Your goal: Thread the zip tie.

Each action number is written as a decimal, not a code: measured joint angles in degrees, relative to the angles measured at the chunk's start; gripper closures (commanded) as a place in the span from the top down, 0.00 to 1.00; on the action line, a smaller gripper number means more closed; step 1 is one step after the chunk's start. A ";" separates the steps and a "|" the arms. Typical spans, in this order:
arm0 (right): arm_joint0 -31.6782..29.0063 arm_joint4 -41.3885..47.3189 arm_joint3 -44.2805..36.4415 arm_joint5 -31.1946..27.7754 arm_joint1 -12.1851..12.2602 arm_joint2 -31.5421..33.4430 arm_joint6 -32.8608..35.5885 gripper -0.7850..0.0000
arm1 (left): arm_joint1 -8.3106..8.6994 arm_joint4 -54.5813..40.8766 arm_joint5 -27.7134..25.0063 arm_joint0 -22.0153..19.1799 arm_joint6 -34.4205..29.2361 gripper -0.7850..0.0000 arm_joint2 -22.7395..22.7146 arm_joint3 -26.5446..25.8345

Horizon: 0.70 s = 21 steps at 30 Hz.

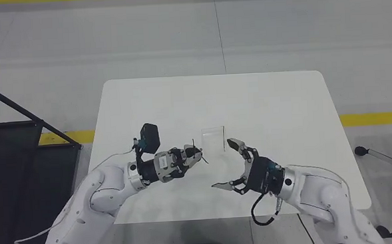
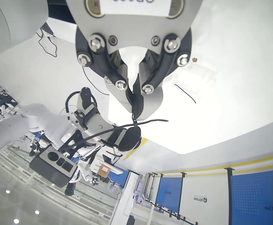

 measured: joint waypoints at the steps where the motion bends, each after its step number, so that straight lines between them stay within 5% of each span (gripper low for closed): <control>1: 0.00 0.00 0.00 0.00 0.00 0.00 0.00 1.00 | 0.00 0.00 0.00 0.00 0.00 0.00 0.00 0.00; 3: -0.12 0.19 0.22 0.33 -0.03 -0.18 0.16 1.00 | -0.01 0.04 0.17 0.06 0.05 0.00 0.01 -0.09; 6: 0.41 2.66 1.95 1.40 -0.28 -1.66 2.31 0.78 | -0.08 1.10 1.35 0.41 0.36 0.00 0.07 -0.99; 10: 3.09 8.76 4.52 0.00 -0.56 -3.58 6.38 0.74 | -0.16 2.42 1.62 0.62 1.00 0.00 0.03 -1.31; 13: 5.05 12.05 5.67 0.08 -0.73 -4.47 9.00 0.59 | -0.21 2.90 1.32 0.62 1.33 0.00 0.08 -1.23; 21: 7.95 15.26 6.89 1.38 -1.13 -6.87 13.23 0.53 | -0.28 3.65 0.94 0.75 1.86 0.00 -0.09 -1.08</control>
